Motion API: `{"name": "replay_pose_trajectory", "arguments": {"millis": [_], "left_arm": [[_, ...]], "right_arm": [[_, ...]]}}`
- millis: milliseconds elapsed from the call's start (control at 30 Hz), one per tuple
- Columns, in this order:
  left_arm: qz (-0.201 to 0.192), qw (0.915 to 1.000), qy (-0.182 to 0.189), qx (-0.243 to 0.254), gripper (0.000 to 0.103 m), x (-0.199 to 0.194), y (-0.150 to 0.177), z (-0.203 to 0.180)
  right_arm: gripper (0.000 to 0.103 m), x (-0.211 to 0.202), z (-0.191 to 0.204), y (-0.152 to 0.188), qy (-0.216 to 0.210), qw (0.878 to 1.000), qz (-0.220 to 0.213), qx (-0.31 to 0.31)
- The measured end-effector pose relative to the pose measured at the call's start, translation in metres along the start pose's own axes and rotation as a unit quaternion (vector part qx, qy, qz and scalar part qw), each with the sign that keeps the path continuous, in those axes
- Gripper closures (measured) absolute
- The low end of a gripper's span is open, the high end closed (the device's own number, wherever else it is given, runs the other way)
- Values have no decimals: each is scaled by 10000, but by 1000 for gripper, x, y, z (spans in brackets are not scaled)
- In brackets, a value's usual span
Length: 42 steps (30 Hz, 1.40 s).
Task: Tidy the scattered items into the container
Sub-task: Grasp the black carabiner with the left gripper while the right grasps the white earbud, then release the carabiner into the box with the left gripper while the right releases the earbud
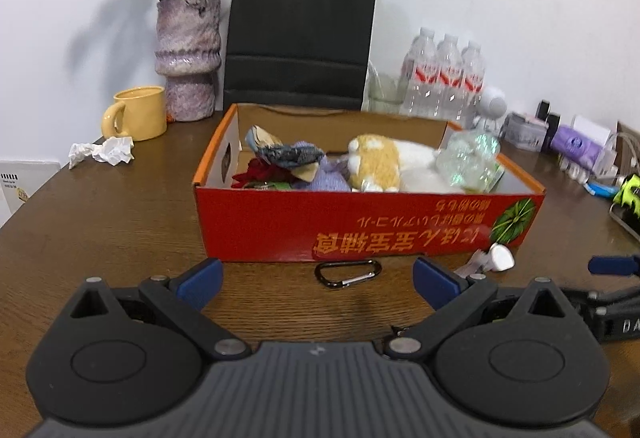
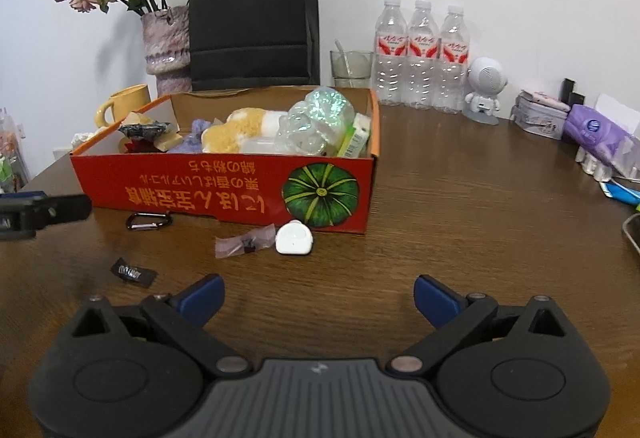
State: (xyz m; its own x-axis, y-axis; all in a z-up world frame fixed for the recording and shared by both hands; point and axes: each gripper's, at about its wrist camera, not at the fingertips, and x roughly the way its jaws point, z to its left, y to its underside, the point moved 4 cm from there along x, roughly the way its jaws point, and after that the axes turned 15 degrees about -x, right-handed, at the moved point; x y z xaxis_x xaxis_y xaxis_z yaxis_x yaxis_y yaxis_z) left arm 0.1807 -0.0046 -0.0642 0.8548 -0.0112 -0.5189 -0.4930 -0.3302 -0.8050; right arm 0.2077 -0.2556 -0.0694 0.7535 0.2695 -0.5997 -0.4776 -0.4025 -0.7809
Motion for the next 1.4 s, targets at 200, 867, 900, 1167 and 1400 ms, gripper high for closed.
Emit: {"name": "replay_pose_trajectory", "arguments": {"millis": [200,867,900,1167,1400], "left_arm": [[320,9987,-160,369,5,33,4,-13],[522,9969,-272,522,50,67,13,-31],[511,9970,-268,513,50,67,13,-31],[471,9976,-219,457,50,62,15,-28],[312,9988,-72,359,50,49,12,-28]], "right_arm": [[24,31,-1,-19,-48,9999,92,-85],[77,58,2,-23,-535,9985,132,-55],[77,58,3,-22,-531,9985,127,-61],[77,53,0,-19,-607,9981,95,75],[77,46,-2,-19,-565,9983,16,116]]}}
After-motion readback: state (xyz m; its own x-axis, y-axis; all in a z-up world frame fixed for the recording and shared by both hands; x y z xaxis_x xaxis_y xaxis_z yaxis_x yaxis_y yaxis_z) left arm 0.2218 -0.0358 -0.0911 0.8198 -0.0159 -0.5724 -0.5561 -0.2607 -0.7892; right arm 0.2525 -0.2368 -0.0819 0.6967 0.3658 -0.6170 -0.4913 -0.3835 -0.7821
